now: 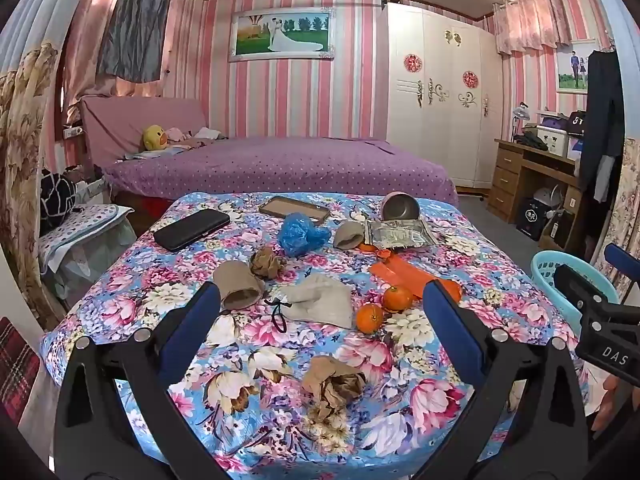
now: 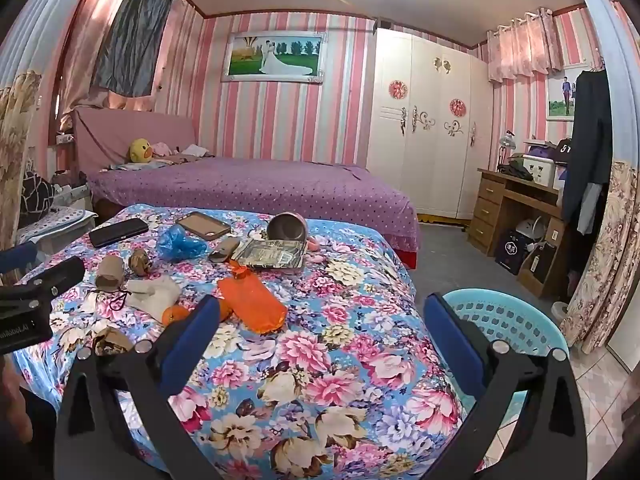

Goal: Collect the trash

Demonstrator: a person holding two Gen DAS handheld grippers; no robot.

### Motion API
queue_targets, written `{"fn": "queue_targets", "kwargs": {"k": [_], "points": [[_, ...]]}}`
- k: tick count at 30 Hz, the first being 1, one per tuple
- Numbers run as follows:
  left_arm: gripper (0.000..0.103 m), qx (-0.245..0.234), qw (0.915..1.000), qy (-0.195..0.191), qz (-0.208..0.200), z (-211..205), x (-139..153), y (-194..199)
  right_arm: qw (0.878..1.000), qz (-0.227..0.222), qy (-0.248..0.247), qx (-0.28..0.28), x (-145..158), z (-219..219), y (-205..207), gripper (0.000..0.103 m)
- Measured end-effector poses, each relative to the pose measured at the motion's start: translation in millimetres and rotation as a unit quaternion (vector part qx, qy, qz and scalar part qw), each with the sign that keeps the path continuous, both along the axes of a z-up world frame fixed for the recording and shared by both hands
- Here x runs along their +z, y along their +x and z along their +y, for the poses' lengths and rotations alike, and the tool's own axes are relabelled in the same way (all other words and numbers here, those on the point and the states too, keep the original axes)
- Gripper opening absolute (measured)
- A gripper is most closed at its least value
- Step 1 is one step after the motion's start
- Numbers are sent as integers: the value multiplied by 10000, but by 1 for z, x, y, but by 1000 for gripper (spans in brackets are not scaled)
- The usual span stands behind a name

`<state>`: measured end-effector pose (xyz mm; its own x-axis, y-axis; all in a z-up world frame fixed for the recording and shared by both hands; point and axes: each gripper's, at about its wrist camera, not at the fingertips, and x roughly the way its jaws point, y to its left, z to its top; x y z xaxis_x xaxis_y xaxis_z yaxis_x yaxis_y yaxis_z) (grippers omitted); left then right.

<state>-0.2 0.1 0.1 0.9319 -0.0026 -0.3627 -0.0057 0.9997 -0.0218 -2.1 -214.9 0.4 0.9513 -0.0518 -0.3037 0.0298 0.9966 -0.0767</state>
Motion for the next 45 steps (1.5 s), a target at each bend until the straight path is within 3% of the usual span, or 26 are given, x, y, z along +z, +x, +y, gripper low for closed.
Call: {"fn": "queue_targets", "kwargs": {"k": [45], "points": [[98, 19, 10000, 31, 25, 4, -2, 2, 10000, -9, -63, -13, -4, -1, 2, 99]]}}
